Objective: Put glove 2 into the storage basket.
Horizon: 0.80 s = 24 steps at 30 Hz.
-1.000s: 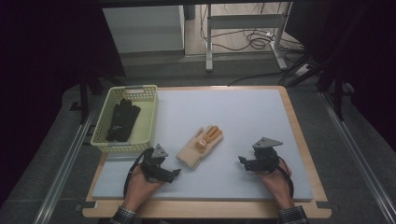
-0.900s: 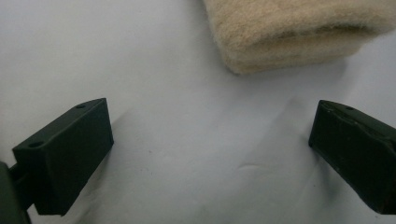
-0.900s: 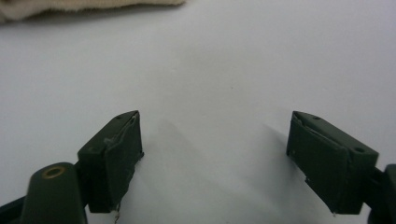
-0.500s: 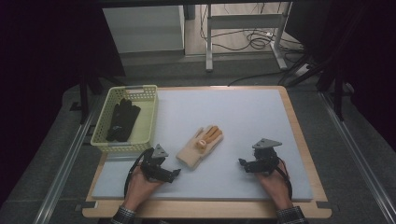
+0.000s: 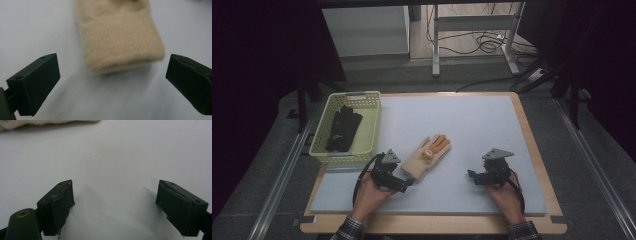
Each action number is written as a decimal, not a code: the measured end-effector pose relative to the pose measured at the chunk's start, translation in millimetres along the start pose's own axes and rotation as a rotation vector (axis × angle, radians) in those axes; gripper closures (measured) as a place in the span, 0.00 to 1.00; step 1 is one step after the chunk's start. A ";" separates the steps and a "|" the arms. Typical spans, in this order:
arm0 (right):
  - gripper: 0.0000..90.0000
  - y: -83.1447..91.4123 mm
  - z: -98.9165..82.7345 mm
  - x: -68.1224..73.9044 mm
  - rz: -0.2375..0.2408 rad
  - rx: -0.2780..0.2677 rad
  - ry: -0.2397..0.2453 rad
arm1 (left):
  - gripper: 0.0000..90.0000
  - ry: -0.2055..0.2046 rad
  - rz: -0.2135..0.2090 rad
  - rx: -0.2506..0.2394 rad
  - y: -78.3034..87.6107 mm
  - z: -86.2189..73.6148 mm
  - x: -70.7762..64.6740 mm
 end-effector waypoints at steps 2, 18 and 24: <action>0.16 0.0 0.0 0.0 0.000 0.000 0.000 | 0.00 0.005 -0.006 0.004 -1.8 5.7 0.5; 0.16 0.0 0.0 0.0 0.001 -0.001 -0.001 | 0.00 0.001 -0.005 0.066 -43.8 49.9 -1.2; 0.16 0.0 0.0 0.1 0.001 -0.001 -0.001 | 0.00 -0.014 -0.002 0.091 -63.2 57.3 -4.3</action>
Point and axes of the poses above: each handheld gripper's, and its own axes: y roughly backward along the jaws, z roughly out of its top, x roughly to its left, the point moved 6 cm from there along -y, roughly forward along the jaws, and after that the axes turned 5 degrees about z, right-handed, at the moved point
